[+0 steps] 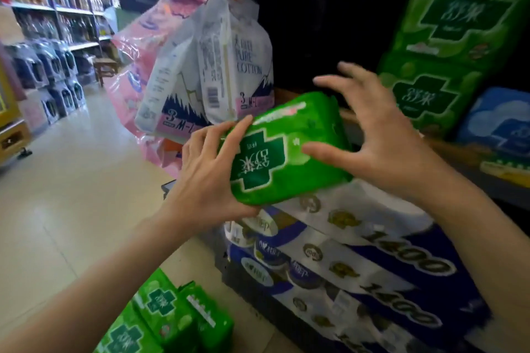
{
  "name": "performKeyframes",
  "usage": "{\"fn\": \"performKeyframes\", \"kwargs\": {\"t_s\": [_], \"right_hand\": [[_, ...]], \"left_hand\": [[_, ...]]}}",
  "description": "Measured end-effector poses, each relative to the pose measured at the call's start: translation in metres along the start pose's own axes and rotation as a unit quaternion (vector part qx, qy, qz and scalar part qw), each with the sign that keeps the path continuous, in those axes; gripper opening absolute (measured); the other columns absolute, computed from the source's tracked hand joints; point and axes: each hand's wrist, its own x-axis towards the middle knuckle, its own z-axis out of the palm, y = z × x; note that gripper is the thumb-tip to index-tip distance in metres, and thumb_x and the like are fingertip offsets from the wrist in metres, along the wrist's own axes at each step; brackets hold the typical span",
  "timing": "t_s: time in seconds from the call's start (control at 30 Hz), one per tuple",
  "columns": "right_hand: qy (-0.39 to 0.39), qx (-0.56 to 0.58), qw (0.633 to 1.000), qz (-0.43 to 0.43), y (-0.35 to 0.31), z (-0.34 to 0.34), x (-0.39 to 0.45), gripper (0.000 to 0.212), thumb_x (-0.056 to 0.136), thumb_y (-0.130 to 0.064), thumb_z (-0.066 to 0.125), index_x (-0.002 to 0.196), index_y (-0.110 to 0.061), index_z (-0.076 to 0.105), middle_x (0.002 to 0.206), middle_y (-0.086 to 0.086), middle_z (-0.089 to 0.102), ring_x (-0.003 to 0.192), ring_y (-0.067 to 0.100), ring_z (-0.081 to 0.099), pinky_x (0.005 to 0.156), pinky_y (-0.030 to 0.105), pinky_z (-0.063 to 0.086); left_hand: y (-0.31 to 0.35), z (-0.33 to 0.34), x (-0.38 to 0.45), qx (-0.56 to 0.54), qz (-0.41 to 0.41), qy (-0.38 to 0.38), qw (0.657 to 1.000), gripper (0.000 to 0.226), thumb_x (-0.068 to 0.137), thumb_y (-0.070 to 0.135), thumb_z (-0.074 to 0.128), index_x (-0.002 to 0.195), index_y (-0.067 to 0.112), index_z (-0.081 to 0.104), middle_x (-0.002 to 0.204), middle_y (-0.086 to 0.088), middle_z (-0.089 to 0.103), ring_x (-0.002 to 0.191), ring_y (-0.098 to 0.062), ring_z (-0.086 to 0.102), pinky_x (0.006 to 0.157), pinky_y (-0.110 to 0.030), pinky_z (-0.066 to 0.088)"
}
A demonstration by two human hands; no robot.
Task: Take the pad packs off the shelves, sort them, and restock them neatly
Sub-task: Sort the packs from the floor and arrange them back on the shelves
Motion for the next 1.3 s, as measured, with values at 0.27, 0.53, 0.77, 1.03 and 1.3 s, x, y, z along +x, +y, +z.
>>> {"fn": "performKeyframes", "kwargs": {"t_s": [0.27,0.53,0.77,1.03,1.3], "right_hand": [[0.174,0.252,0.946,0.108,-0.009,0.016,0.006,0.11,0.066,-0.058,0.067,0.147,-0.041,-0.006,0.147,-0.026,0.019,0.134,-0.008,0.021,0.107,0.018,0.025],[0.212,-0.03,0.974,0.076,0.034,-0.051,0.109,0.073,0.079,-0.032,0.071,0.143,-0.025,0.035,0.139,0.008,0.041,0.126,0.018,0.04,0.1,0.015,0.03],[-0.083,-0.205,0.966,0.134,0.093,-0.023,0.18,0.054,0.092,-0.037,0.056,0.14,-0.019,0.041,0.135,0.013,0.049,0.12,0.032,0.048,0.096,0.041,0.045],[-0.162,-0.248,0.954,0.05,0.115,-0.026,0.163,0.08,0.076,-0.044,0.073,0.144,-0.026,0.036,0.15,0.009,0.025,0.134,0.036,0.029,0.106,0.043,0.031],[-0.185,-0.417,0.889,0.051,0.15,0.01,0.163,0.056,0.093,0.002,0.046,0.145,-0.019,0.036,0.154,0.016,0.018,0.133,0.038,0.031,0.109,0.043,0.032]], "left_hand": [[0.07,0.008,0.073,-0.224,-0.173,0.113,0.952,0.12,0.054,0.069,0.061,0.149,0.024,0.005,0.141,-0.005,0.026,0.132,-0.02,0.022,0.111,-0.043,0.024],[0.049,0.014,0.115,-0.227,-0.079,0.088,0.967,0.086,0.083,0.026,0.068,0.149,0.014,0.013,0.145,-0.004,0.027,0.13,-0.004,0.026,0.1,-0.004,0.018],[0.034,0.035,0.119,-0.176,-0.078,0.087,0.977,0.066,0.088,0.01,0.055,0.146,0.01,0.024,0.145,-0.005,0.033,0.133,-0.014,0.033,0.109,-0.023,0.029],[0.024,0.061,0.119,-0.175,-0.096,0.051,0.979,0.063,0.09,0.007,0.053,0.146,0.011,0.025,0.15,-0.001,0.026,0.139,-0.012,0.025,0.109,-0.015,0.019],[0.027,0.077,0.121,-0.175,-0.069,0.033,0.982,0.062,0.088,0.006,0.054,0.144,0.014,0.029,0.149,0.003,0.027,0.134,-0.01,0.03,0.103,-0.012,0.025]]}}
